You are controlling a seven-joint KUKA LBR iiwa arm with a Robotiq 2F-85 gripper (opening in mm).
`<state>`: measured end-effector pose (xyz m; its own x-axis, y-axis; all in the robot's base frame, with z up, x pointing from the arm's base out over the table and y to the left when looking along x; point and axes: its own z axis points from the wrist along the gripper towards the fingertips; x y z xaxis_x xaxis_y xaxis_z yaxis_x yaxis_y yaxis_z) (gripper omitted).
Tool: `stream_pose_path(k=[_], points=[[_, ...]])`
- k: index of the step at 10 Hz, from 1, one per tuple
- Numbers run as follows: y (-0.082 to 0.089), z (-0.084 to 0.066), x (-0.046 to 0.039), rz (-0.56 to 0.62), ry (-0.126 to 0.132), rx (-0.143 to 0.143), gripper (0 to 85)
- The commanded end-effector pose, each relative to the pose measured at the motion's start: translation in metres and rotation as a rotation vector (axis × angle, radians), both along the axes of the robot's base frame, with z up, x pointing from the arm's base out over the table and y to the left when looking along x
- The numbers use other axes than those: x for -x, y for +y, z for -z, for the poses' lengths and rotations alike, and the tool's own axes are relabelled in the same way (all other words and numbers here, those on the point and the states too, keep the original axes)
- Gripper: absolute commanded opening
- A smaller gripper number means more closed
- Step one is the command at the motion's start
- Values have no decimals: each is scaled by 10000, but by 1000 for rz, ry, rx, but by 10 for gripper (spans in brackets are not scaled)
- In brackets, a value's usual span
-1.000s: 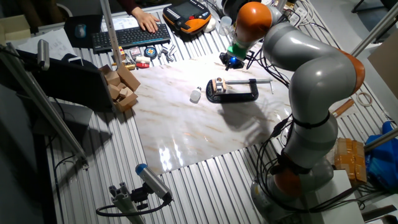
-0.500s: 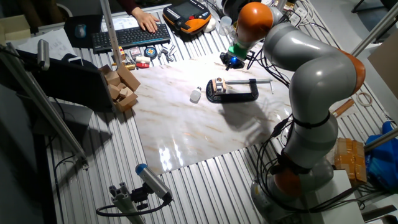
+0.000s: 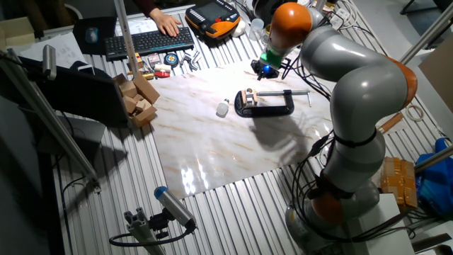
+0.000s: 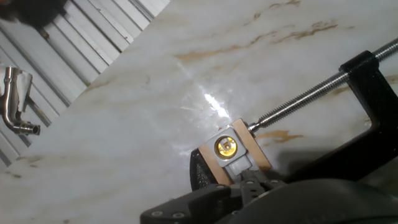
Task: Take out the light bulb by rotating it
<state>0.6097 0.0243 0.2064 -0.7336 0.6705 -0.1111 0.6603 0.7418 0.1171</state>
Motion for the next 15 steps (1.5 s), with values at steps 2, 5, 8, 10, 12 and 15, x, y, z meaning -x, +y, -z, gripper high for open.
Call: stream_pose_path(k=[2, 5, 8, 10, 12, 15], points=[[-5, 0, 0, -64, -1, -2, 0], [-5, 0, 0, -368, 11, 32, 0], [-5, 0, 0, -520, 43, 54, 0], [0, 3, 8, -619, 68, 81, 0], [-9, -12, 32, -667, 83, 65, 0], [-50, -65, 83, -704, 105, 71, 0]])
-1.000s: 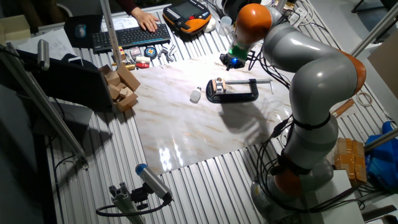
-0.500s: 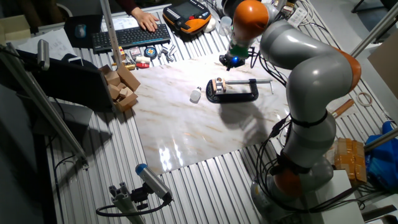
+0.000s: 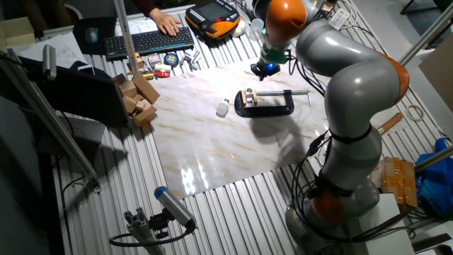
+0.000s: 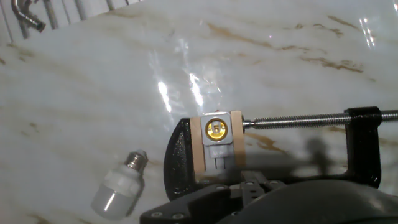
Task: Take out the light bulb by rotating it
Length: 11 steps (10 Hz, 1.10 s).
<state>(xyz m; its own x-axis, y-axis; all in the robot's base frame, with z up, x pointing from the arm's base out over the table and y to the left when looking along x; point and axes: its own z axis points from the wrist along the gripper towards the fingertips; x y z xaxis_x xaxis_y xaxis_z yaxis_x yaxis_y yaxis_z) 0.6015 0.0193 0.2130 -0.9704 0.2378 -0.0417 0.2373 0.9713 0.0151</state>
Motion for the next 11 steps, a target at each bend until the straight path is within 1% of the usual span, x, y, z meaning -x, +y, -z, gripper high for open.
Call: stream_pose_path(k=[1, 2, 3, 4, 5, 7, 8, 9, 10, 11], points=[[3, 2, 5, -216, 3, 0, 0], [14, -3, 20, -219, 18, 22, 0], [21, -10, 57, -226, 27, 36, 0], [21, 0, 110, -244, 33, 58, 0], [0, 29, 165, -264, 40, 68, 0], [-28, 102, 281, -266, 17, 73, 0], [-28, 92, 304, -244, 19, 56, 0], [-31, 48, 331, -219, 22, 29, 0], [-26, 7, 358, -181, 25, 7, 0], [-24, -5, 378, -182, 28, -2, 0]])
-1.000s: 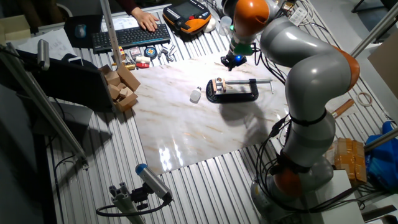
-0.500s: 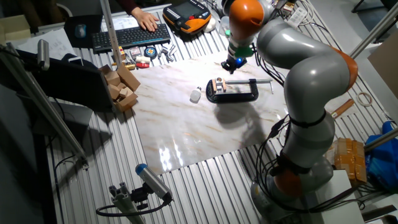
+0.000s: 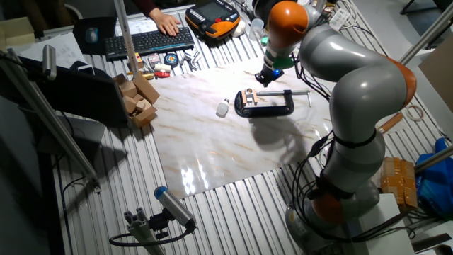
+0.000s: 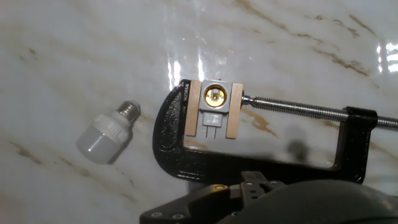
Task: Take out the light bulb by rotating it
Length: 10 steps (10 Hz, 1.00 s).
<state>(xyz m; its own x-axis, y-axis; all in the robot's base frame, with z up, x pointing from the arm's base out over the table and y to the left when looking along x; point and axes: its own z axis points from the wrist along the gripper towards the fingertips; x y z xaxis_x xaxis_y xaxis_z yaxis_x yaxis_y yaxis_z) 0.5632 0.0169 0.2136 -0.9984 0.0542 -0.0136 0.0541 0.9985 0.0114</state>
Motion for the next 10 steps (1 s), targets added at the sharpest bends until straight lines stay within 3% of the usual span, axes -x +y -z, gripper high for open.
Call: stream_pose_path(k=[1, 2, 5, 6, 7, 10], points=[[1, -3, 16, -18, 0, 12, 0], [-1, -1, 29, -36, -9, 20, 0], [-26, 48, 61, -55, 23, -20, 0], [-9, 64, 78, -58, 20, -21, 0], [20, 84, 101, -78, 18, 5, 0], [44, 96, 118, -93, 27, 11, 0]])
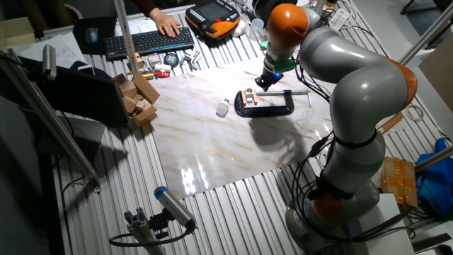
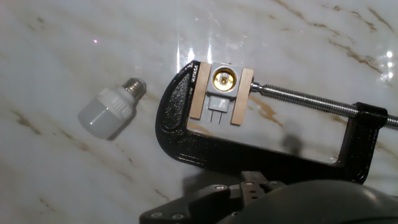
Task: Take out the light bulb by rotating it
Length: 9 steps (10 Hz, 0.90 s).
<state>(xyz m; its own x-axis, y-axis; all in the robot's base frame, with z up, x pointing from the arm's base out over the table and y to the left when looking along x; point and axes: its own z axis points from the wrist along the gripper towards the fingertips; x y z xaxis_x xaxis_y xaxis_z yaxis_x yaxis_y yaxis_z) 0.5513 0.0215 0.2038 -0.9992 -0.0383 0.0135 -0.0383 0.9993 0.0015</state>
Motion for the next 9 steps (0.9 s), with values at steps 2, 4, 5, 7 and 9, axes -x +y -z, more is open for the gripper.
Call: stream_pose_path(k=[2, 4, 5, 7, 9], points=[[-7, -7, 0, 9, -2, -2, 0], [-9, -15, 0, 22, 0, -17, 0], [-9, -22, -7, 28, 0, -15, 0], [9, -25, -13, 38, -1, -8, 0], [19, -14, -8, 31, -14, 21, 0]])
